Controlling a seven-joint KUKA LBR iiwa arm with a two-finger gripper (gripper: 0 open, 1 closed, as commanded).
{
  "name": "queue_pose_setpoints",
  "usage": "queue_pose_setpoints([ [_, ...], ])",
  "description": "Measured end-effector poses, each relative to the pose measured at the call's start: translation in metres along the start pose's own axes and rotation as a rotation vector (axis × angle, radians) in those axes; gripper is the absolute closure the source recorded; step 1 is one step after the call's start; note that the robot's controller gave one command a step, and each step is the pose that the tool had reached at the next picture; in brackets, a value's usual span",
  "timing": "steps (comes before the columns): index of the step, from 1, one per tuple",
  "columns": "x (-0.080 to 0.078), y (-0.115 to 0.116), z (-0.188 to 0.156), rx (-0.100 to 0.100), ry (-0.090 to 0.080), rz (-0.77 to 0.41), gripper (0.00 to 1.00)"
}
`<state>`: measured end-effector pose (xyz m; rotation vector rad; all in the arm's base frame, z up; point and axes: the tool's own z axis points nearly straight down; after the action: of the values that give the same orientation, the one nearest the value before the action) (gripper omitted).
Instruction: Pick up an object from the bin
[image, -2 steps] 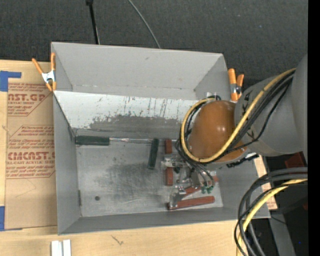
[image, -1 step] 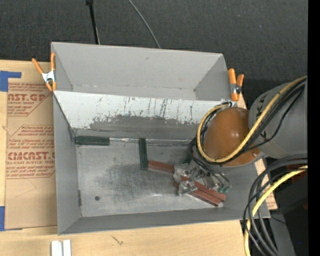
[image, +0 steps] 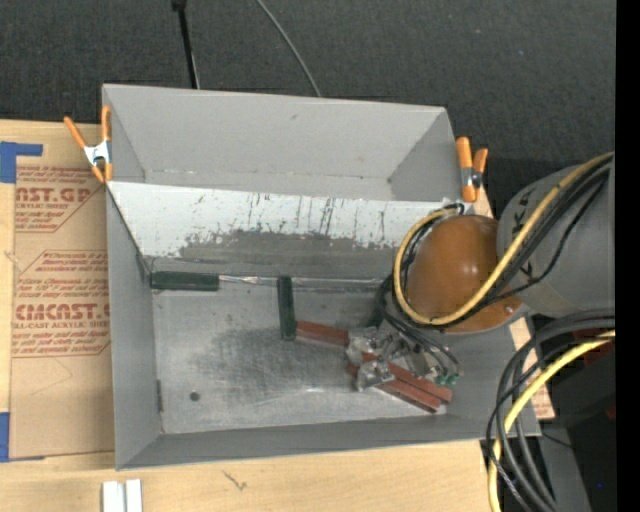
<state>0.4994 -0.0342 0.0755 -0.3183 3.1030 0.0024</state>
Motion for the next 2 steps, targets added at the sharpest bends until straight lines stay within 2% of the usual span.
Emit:
queue_pose_setpoints([
  [1,-0.0075,-0.0136,-0.1666,0.000,0.017,0.009,1.00],
  [2,-0.0069,-0.0134,-0.1657,-0.001,0.020,0.009,1.00],
])
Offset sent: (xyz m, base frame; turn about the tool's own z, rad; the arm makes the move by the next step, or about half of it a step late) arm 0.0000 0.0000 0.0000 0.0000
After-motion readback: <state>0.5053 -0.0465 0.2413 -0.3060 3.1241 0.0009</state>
